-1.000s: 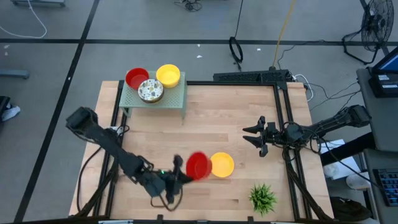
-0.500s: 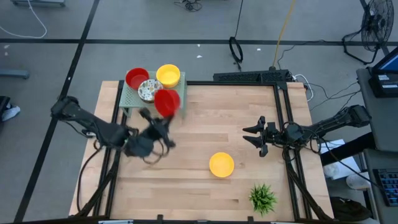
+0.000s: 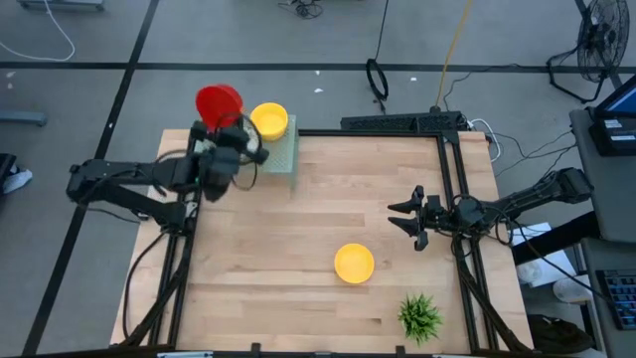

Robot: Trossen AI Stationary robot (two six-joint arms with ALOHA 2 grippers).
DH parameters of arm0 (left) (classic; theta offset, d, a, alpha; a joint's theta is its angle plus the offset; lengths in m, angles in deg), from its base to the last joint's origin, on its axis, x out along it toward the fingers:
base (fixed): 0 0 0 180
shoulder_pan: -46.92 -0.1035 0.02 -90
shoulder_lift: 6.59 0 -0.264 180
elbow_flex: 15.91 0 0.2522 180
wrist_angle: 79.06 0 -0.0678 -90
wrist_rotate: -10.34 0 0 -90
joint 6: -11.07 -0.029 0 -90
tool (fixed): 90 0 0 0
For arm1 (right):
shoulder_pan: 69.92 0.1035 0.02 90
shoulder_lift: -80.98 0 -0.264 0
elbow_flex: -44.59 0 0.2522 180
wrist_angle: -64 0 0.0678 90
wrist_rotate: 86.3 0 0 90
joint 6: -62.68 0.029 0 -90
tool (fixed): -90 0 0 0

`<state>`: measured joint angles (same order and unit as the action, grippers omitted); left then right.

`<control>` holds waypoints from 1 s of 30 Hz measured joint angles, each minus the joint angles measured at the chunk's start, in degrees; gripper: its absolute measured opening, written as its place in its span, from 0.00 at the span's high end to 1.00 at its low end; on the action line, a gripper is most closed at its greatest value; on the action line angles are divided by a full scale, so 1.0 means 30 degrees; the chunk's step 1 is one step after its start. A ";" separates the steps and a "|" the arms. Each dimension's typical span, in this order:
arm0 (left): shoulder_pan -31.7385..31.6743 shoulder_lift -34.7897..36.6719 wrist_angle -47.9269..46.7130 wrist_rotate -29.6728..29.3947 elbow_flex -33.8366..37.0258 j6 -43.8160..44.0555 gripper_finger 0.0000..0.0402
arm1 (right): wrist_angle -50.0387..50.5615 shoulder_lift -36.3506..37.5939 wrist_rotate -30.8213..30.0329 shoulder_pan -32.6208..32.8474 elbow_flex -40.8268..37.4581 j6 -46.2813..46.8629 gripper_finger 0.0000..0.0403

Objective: Pick & Place Mini bowls
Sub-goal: Stack the red bowl on top of the red bowls on the shelf

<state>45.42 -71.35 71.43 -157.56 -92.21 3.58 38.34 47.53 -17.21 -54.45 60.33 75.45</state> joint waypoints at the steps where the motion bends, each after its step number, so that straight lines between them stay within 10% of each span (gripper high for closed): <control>1: -0.0640 0.0033 -0.0002 0.0392 0.0000 -0.0010 0.96 | 0.0000 0.0003 0.0000 0.0003 0.0003 0.0000 0.60; 14: -0.9227 -0.0236 -0.3516 1.1476 -0.0007 0.4411 0.96 | 0.0000 0.0007 0.0000 0.0007 0.0004 0.0000 0.60; 30: -1.6143 -0.0218 -0.9258 1.7779 -0.1157 0.6116 0.97 | 0.0000 0.0007 0.0000 -0.0001 -0.0001 0.0000 0.60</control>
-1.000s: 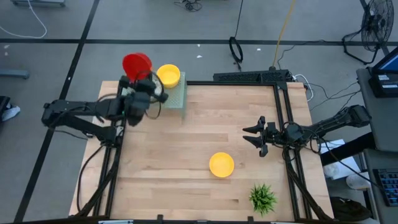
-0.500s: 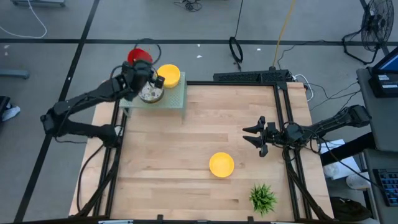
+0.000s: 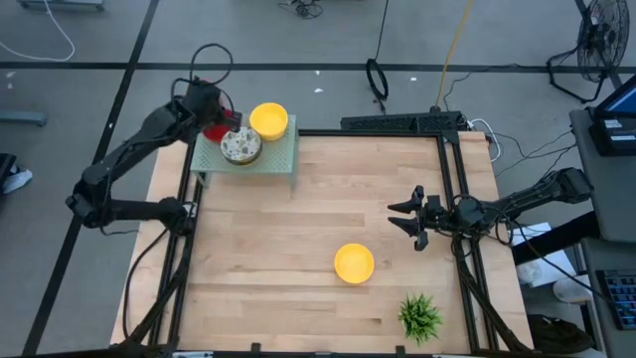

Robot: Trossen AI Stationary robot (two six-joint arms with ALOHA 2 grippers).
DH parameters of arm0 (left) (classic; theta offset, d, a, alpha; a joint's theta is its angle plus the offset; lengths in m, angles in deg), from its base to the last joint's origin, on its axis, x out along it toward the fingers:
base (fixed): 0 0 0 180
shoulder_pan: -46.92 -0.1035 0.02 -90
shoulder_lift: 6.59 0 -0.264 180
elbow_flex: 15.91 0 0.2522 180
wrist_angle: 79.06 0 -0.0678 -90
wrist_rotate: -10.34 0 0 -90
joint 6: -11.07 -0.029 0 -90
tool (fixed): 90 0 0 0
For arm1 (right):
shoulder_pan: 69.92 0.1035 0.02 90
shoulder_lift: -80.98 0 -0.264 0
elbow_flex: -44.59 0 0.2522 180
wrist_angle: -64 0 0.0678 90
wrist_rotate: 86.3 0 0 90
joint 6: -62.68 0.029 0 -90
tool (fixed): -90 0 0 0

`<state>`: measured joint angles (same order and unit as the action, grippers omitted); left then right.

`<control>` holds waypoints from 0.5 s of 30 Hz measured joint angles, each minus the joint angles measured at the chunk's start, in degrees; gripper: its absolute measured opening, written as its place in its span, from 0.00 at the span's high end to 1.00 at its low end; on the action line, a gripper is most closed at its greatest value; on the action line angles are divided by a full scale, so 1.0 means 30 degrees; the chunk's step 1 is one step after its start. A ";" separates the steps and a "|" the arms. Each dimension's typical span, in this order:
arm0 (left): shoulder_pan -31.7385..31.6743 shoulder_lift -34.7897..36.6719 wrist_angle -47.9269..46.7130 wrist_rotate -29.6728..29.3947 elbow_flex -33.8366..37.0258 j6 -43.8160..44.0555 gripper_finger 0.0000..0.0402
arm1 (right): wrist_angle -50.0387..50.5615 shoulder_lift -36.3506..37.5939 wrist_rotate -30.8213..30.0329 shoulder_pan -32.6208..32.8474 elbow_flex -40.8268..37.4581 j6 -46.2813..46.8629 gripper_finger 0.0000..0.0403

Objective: Pick & Place Mini bowls
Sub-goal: Stack the red bowl on top of the red bowls on the shelf

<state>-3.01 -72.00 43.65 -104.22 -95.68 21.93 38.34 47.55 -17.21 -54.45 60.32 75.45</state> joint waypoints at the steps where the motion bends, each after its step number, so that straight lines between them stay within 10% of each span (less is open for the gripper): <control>1: -0.0033 0.0009 -0.0187 0.0259 -0.0002 -0.0002 0.96 | 0.0006 -0.0006 0.0000 0.0001 0.0000 0.0000 0.60; 15: 0.0040 -0.0005 -0.2366 0.1470 -0.0002 0.0569 0.98 | 0.0001 0.0000 0.0000 0.0007 0.0007 0.0000 0.60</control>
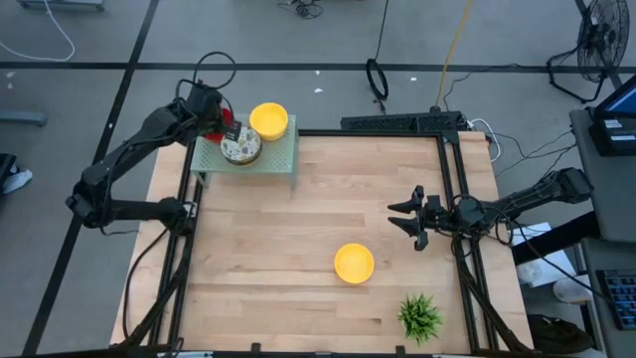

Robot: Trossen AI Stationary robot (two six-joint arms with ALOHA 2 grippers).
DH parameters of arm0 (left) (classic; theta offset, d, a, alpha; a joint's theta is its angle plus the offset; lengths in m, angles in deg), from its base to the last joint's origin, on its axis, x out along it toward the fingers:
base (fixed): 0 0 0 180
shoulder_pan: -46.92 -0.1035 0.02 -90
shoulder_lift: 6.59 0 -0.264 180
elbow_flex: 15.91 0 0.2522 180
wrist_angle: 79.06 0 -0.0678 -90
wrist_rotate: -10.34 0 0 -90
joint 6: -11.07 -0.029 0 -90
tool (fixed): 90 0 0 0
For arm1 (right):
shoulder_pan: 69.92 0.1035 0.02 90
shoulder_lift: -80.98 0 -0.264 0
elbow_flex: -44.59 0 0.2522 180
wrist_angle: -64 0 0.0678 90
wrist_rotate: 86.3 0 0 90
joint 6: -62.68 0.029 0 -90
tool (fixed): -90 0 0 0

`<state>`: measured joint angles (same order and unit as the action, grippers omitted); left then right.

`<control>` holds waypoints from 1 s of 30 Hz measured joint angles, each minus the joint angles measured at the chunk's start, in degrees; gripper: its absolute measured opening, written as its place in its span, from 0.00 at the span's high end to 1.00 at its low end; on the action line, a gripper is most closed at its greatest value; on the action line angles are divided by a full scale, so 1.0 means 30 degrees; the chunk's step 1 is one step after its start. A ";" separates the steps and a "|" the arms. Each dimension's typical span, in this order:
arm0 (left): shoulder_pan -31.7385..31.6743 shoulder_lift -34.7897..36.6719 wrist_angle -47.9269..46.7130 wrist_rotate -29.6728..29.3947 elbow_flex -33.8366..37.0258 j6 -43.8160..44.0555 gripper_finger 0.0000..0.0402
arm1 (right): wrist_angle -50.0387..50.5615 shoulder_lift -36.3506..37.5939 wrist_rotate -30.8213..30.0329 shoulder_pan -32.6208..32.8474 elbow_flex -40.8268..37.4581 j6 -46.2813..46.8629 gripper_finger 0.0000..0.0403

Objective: Pick & Place Mini bowls
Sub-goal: Stack the red bowl on top of the red bowls on the shelf

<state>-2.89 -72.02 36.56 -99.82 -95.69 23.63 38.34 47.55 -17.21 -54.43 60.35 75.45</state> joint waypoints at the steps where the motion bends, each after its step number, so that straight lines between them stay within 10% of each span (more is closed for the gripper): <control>1: -0.0007 0.0000 -0.0107 0.0152 0.0000 0.0006 0.98 | 0.0007 -0.0004 0.0000 0.0001 -0.0007 0.0000 0.60; 30: 0.0000 -0.0007 -0.0047 0.1724 0.0000 0.0428 0.91 | 0.0007 0.0000 0.0000 -0.0003 -0.0007 0.0000 0.60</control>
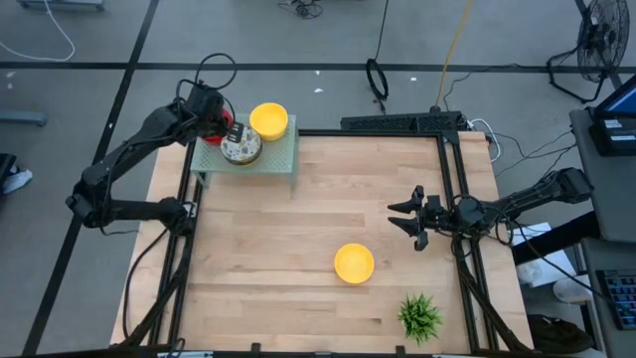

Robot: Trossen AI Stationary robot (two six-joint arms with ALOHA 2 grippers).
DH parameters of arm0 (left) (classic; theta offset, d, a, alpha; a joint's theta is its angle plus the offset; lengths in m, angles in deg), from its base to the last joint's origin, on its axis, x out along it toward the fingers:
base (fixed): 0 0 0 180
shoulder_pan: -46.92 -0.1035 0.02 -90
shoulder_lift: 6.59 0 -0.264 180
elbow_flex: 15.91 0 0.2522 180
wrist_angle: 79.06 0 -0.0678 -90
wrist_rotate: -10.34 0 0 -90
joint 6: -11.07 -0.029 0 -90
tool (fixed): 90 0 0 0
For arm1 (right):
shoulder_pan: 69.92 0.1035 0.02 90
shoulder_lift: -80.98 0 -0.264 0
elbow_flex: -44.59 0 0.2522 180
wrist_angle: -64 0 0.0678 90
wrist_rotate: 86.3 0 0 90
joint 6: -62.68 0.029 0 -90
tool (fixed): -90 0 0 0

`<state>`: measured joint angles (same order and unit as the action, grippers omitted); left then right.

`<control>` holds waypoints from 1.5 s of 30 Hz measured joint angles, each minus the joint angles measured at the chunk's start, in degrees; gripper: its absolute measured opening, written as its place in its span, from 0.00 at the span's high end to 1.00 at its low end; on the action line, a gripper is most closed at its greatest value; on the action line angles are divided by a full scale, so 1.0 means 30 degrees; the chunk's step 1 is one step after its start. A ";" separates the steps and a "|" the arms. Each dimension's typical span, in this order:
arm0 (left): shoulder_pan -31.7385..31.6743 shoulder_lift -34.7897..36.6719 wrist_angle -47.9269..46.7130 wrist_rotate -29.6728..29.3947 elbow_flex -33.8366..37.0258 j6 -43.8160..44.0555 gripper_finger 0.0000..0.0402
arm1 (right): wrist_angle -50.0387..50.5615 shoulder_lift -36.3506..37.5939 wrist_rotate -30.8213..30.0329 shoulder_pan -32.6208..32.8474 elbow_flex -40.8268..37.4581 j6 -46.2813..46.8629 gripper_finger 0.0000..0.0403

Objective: Pick & Place Mini bowls
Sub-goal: Stack the red bowl on top of the red bowls on the shelf, then stack the yellow bowl on top of the yellow bowls on the shelf

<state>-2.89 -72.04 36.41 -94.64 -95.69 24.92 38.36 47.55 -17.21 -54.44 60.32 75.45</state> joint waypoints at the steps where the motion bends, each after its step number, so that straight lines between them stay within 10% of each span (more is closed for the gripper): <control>1: 0.0000 0.0000 0.0000 -0.0007 0.0000 -0.0024 0.91 | 0.0000 0.0000 0.0000 -0.0001 0.0007 0.0000 0.60; 25: 0.1835 0.0514 0.6528 0.1057 0.0007 -0.3381 0.56 | 0.0000 0.0000 0.0000 0.0004 0.0000 0.0000 0.60; 35: 0.6306 0.0437 0.7380 0.6152 0.0007 -0.3620 0.60 | 0.0000 0.0000 0.0000 -0.0004 0.0005 0.0000 0.60; 45: 1.3199 -0.1157 0.7649 0.7141 0.0022 -0.3715 0.60 | 0.0000 -0.0007 0.0000 0.0001 0.0003 0.0000 0.60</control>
<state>36.71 -75.51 59.36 -73.22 -95.62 13.77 38.36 47.53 -17.21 -54.44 60.33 75.45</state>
